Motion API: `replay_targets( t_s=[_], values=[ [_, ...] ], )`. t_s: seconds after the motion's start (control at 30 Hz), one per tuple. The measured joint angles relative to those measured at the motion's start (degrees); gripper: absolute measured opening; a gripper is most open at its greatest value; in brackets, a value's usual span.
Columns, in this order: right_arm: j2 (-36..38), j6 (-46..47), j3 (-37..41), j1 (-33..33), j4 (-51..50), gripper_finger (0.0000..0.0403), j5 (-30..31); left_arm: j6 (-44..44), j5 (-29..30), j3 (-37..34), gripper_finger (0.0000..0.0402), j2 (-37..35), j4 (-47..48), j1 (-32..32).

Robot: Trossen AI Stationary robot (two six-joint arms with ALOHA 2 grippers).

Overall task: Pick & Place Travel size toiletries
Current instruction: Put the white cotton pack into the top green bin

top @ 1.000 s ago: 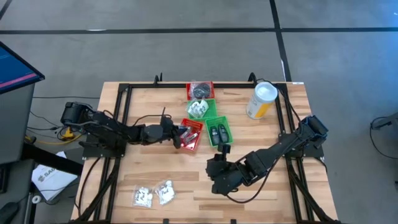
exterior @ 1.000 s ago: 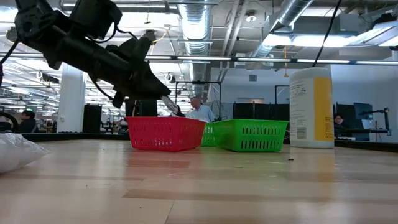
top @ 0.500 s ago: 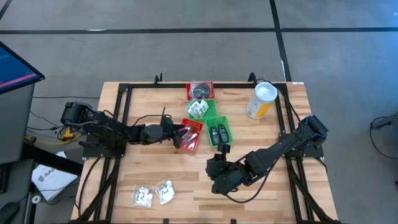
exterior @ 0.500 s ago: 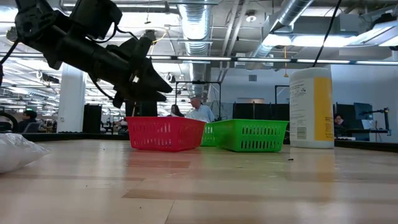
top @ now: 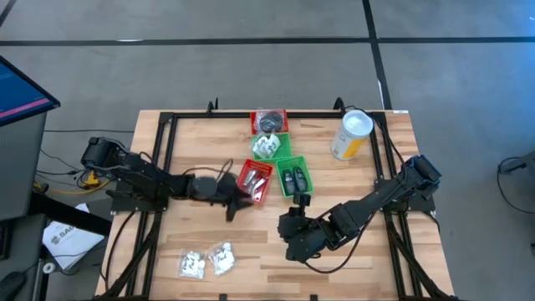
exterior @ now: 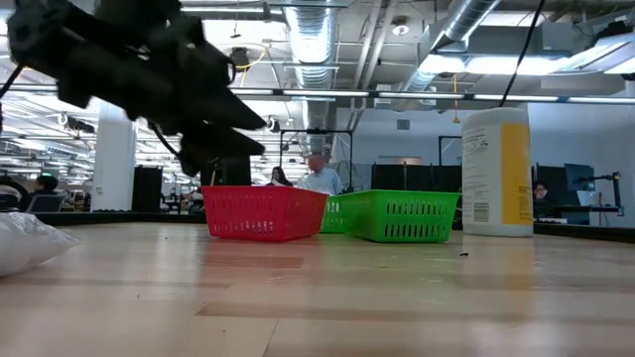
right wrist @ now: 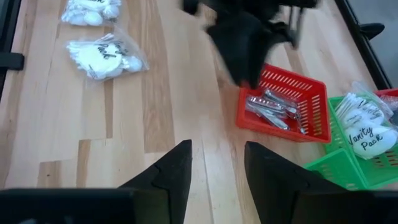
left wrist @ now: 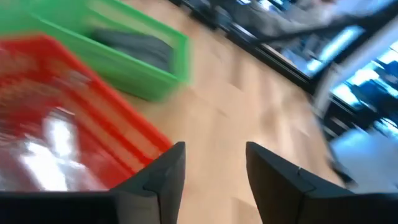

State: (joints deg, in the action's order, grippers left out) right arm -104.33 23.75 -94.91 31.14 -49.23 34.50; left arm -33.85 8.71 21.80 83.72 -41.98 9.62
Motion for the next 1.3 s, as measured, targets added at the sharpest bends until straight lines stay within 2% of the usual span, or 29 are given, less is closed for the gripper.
replay_targets(
  t_s=[0.33, 0.53, 0.7, 0.97, 1.17, 1.3],
  values=[
    [0.0, 1.26, 0.0, -0.03, -0.52, 0.0141, -0.04, -5.78, 5.73, 0.0, 0.0132, 0.0, 0.02, 20.5],
    [0.0, 1.38, 0.0, -0.03, -0.5, 0.0137, -0.1, -8.54, 13.43, 0.0, 0.0118, 0.0, 0.15, 31.55],
    [0.0, 1.81, 0.0, -0.03, -0.5, 0.014, -0.11, -14.67, 19.74, 0.0, 0.0107, 0.0, 3.85, 37.51],
    [0.0, 1.81, 0.0, -0.03, -0.5, 0.0138, -0.13, -19.14, 20.43, 0.02, 0.0098, 0.0, 6.11, 40.36],
    [0.0, 1.81, -0.02, -0.05, -0.5, 0.0138, -0.13, -25.48, 21.61, 0.01, 0.0097, 0.0, 16.78, 37.91],
    [0.0, 1.81, -0.02, 0.01, -0.48, 0.014, -0.14, -26.44, 21.82, 0.0, 0.0098, 0.0, 18.01, 36.82]
  ],
)
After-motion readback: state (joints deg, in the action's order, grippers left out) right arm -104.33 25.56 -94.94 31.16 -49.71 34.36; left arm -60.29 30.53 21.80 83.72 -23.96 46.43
